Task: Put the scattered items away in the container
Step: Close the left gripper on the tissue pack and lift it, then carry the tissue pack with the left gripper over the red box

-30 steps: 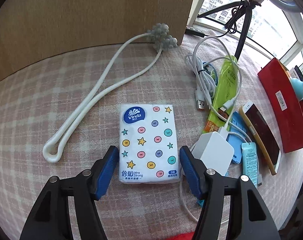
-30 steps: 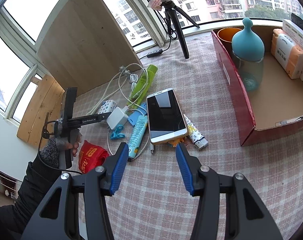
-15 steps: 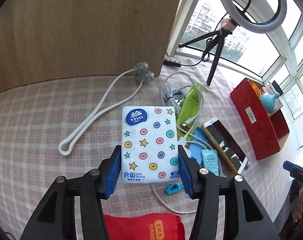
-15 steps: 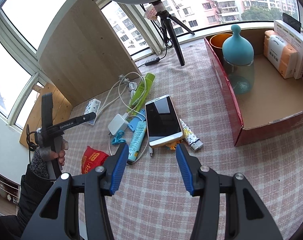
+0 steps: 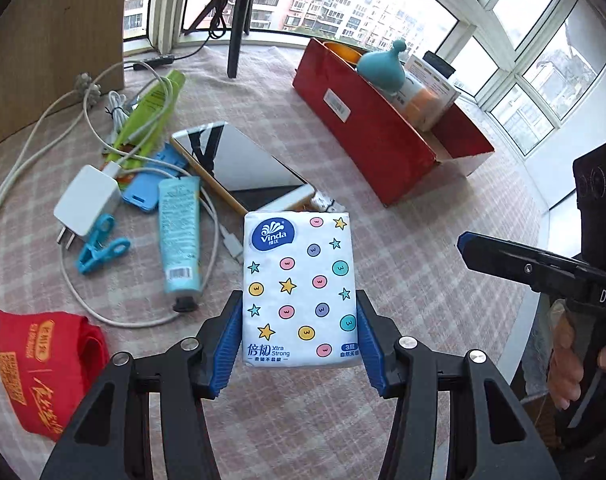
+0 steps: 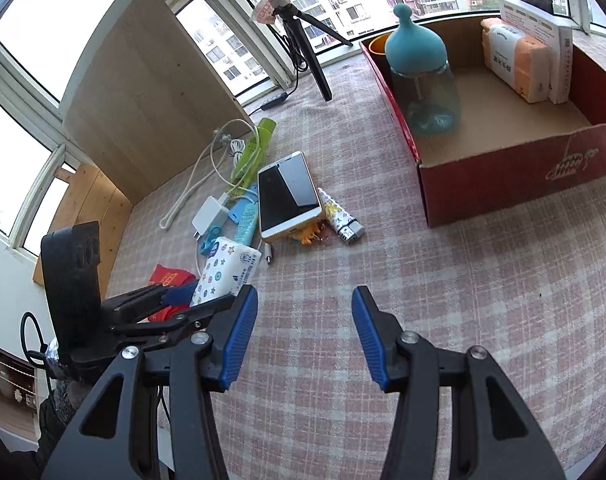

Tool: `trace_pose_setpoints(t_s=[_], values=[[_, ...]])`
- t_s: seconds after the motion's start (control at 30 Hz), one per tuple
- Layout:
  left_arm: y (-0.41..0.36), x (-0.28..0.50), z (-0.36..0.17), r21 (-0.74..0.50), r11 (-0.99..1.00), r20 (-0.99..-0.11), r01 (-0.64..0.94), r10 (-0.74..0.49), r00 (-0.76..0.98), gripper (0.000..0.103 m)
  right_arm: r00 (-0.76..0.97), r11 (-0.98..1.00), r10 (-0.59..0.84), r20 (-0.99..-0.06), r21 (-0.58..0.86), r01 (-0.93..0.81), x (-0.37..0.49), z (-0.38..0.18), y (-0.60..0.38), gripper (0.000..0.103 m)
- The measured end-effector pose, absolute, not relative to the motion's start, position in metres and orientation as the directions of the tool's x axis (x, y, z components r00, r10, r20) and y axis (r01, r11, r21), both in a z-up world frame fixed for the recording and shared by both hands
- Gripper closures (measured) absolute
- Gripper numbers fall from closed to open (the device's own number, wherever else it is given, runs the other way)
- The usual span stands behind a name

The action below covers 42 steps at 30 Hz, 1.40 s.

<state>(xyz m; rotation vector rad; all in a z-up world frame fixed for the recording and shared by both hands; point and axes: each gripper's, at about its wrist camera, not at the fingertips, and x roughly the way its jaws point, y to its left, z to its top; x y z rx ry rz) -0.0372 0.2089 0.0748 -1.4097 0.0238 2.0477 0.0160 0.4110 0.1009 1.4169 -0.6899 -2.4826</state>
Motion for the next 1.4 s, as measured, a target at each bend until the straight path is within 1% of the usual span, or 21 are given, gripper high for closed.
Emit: trace_pose_setpoints(t_s=[0.13, 0.23, 0.27, 0.4, 0.47, 0.5, 0.57, 0.83, 0.87, 0.9, 0.93, 1.1, 1.2, 1.27, 1.4], values=[[0.230, -0.011, 0.055, -0.301, -0.791, -0.872, -0.532, 0.455, -0.183, 0.051, -0.482, -0.870, -0.391, -0.784, 0.485, -0.083, 0.025, 0.081, 0.409, 0.054], [0.235, -0.002, 0.049, -0.291, -0.798, -0.883, -0.528, 0.436, -0.172, 0.044, -0.453, -0.867, -0.394, -0.800, 0.487, -0.104, 0.027, 0.069, 0.405, 0.054], [0.234, 0.000, 0.050, -0.299, -0.797, -0.883, -0.525, 0.440, -0.165, 0.043, -0.445, -0.866, -0.397, -0.803, 0.488, -0.108, 0.029, 0.066, 0.404, 0.055], [0.207, 0.013, 0.075, -0.317, -0.771, -0.856, -0.553, 0.483, -0.183, 0.043, -0.433, -0.862, -0.408, -0.804, 0.496, -0.107, 0.035, 0.061, 0.396, 0.059], [0.195, 0.015, 0.079, -0.310, -0.756, -0.850, -0.576, 0.492, -0.187, 0.047, -0.425, -0.859, -0.418, -0.803, 0.502, -0.103, 0.037, 0.058, 0.391, 0.064], [0.194, 0.013, 0.077, -0.317, -0.746, -0.849, -0.586, 0.499, -0.176, 0.055, -0.419, -0.857, -0.423, -0.803, 0.505, -0.103, 0.037, 0.056, 0.387, 0.065], [0.192, 0.009, 0.072, -0.330, -0.725, -0.846, -0.605, 0.512, -0.152, 0.063, -0.408, -0.856, -0.426, -0.807, 0.506, -0.106, 0.037, 0.052, 0.381, 0.065], [0.188, -0.001, 0.058, -0.372, -0.641, -0.829, -0.672, 0.555, -0.071, 0.063, -0.359, -0.850, -0.436, -0.825, 0.509, -0.138, 0.032, 0.027, 0.361, 0.065], [0.189, 0.000, 0.060, -0.372, -0.633, -0.826, -0.679, 0.559, -0.068, 0.066, -0.355, -0.841, -0.446, -0.821, 0.520, -0.146, 0.031, 0.023, 0.361, 0.070], [0.190, 0.001, 0.062, -0.372, -0.625, -0.824, -0.686, 0.563, -0.066, 0.071, -0.358, -0.823, -0.470, -0.807, 0.547, -0.152, 0.031, 0.020, 0.363, 0.080], [0.191, 0.002, 0.063, -0.373, -0.617, -0.821, -0.693, 0.567, -0.064, 0.071, -0.367, -0.807, -0.491, -0.790, 0.571, -0.152, 0.031, 0.019, 0.364, 0.083], [0.197, 0.007, 0.072, -0.373, -0.578, -0.808, -0.726, 0.587, -0.052, 0.071, -0.363, -0.805, -0.503, -0.784, 0.578, -0.132, 0.028, 0.021, 0.367, 0.084], [0.201, 0.010, 0.078, -0.373, -0.553, -0.800, -0.745, 0.598, -0.044, 0.071, -0.374, -0.796, -0.514, -0.772, 0.592, -0.128, 0.028, 0.028, 0.371, 0.084], [0.203, 0.012, 0.081, -0.372, -0.536, -0.795, -0.758, 0.606, -0.038, 0.071, -0.395, -0.805, -0.508, -0.765, 0.585, -0.097, 0.031, 0.045, 0.374, 0.084], [0.217, 0.011, 0.114, -0.349, -0.512, -0.770, -0.785, 0.634, -0.072, 0.071, -0.437, -0.829, -0.490, -0.754, 0.558, -0.034, 0.030, 0.084, 0.386, 0.084]])
